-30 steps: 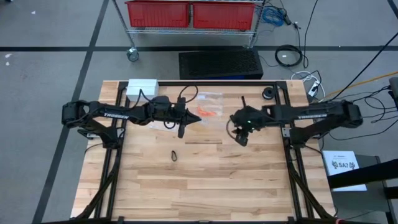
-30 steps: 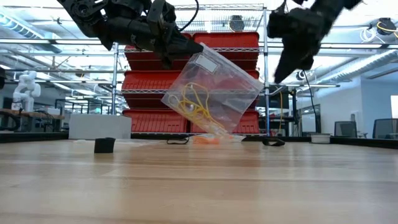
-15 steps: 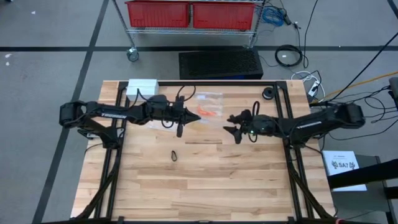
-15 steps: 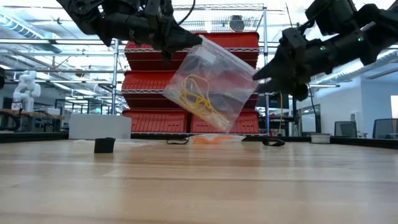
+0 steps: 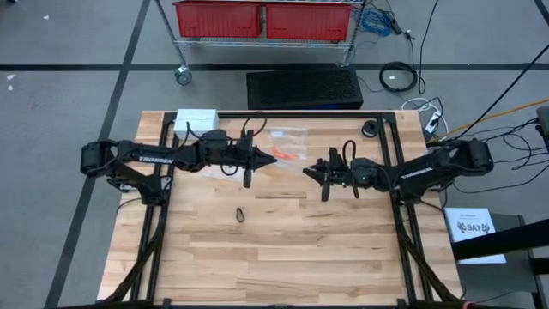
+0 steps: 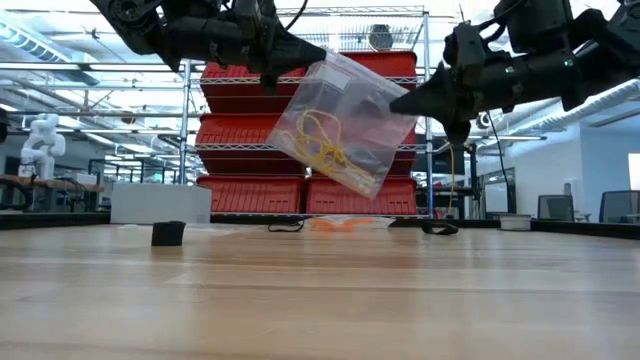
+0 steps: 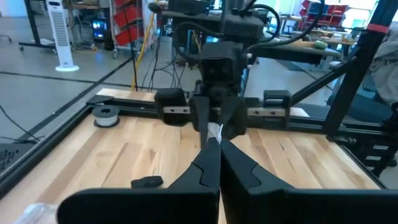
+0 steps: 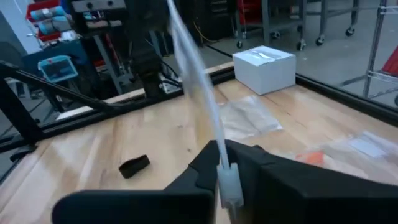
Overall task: Sort rubber bands
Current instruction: Close the bottom zip lock bag, then open the left zip lock bag
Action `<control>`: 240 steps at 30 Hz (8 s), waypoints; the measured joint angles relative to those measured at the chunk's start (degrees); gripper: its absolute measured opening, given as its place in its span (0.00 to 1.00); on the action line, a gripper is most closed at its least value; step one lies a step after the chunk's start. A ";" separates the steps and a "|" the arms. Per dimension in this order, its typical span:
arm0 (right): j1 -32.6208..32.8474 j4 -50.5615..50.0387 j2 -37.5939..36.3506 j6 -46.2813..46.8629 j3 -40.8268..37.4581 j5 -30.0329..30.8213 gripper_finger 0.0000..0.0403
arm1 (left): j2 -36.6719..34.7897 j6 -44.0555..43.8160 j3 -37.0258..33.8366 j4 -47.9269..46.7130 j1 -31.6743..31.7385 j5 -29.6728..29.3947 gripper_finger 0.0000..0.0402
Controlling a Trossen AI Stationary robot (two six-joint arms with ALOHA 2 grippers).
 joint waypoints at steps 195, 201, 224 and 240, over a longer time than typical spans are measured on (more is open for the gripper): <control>11.37 -82.74 17.62 -11.60 59.63 -2.86 0.00 | -14.86 -2.95 -14.56 -5.22 -27.06 -34.23 0.20; 8.74 -82.75 17.25 -15.18 59.60 -2.89 0.00 | -13.76 -3.87 -14.51 -1.79 -23.24 -28.19 0.34; 6.19 -82.88 17.42 -18.08 59.60 -4.87 0.00 | -6.56 -4.50 -10.71 -1.09 -16.50 -21.94 0.21; 4.83 -82.47 17.42 -18.10 59.60 -6.03 0.00 | -6.56 -1.33 -10.71 -0.34 -16.57 -18.25 0.01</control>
